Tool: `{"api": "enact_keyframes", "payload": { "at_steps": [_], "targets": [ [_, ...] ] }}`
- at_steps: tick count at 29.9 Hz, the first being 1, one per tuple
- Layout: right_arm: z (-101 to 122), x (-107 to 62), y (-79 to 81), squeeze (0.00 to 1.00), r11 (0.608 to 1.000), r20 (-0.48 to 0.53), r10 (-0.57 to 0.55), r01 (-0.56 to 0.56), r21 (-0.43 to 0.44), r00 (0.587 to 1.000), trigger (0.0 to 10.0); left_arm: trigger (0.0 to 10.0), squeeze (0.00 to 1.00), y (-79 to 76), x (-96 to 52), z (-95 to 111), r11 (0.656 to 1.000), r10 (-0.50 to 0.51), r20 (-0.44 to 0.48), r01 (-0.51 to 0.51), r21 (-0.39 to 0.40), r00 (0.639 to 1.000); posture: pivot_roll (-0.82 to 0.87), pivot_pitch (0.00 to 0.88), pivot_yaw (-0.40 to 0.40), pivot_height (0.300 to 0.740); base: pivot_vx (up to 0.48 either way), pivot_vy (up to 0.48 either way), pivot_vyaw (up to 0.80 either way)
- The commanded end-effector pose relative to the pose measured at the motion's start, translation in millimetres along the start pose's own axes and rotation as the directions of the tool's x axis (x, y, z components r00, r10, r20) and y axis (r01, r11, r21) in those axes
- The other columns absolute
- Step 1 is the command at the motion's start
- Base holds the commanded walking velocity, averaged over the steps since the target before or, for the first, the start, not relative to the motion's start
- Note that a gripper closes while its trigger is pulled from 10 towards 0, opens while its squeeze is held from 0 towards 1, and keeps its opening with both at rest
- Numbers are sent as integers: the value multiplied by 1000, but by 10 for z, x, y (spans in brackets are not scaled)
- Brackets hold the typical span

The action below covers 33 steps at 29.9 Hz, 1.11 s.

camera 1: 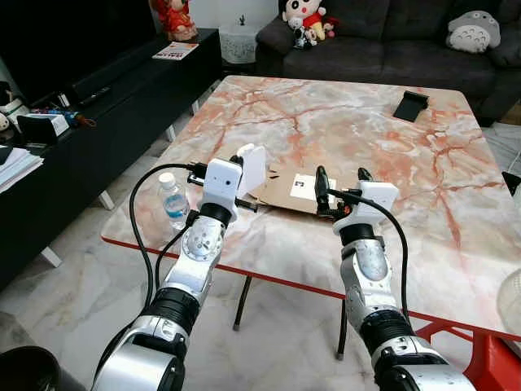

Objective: Picking trash to rubbish bin

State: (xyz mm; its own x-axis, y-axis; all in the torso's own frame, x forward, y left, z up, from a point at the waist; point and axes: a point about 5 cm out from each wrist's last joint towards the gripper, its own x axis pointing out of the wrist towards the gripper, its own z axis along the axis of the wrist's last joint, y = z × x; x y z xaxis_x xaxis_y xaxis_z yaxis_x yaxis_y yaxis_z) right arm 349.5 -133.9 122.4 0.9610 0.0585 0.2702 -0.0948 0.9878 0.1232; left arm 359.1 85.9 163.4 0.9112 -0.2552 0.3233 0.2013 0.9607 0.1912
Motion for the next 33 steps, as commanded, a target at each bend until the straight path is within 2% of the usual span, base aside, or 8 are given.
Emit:
{"api": "enact_keyframes", "payload": {
  "at_steps": [1, 6, 33],
  "targets": [
    [69, 34, 19, 0, 1000, 36, -3, 3, 8, 999, 10000, 10000, 0, 29, 25, 28, 1000, 2, 14, -2, 10, 1000, -58, 0, 44, 740, 0, 0, 0],
    [66, 31, 14, 0, 1000, 35, -6, 6, 8, 999, 10000, 10000, 0, 38, 20, 30, 1000, 6, 19, -6, 10, 1000, -56, 0, 44, 740, 0, 0, 0],
    [33, 1, -15, 0, 1000, 21, -12, 12, -1, 1000, 10000, 10000, 0, 31, -19, -30, 1000, -13, 6, 13, 17, 1000, -70, 0, 50, 740, -276, 0, 0]
  ]
}}
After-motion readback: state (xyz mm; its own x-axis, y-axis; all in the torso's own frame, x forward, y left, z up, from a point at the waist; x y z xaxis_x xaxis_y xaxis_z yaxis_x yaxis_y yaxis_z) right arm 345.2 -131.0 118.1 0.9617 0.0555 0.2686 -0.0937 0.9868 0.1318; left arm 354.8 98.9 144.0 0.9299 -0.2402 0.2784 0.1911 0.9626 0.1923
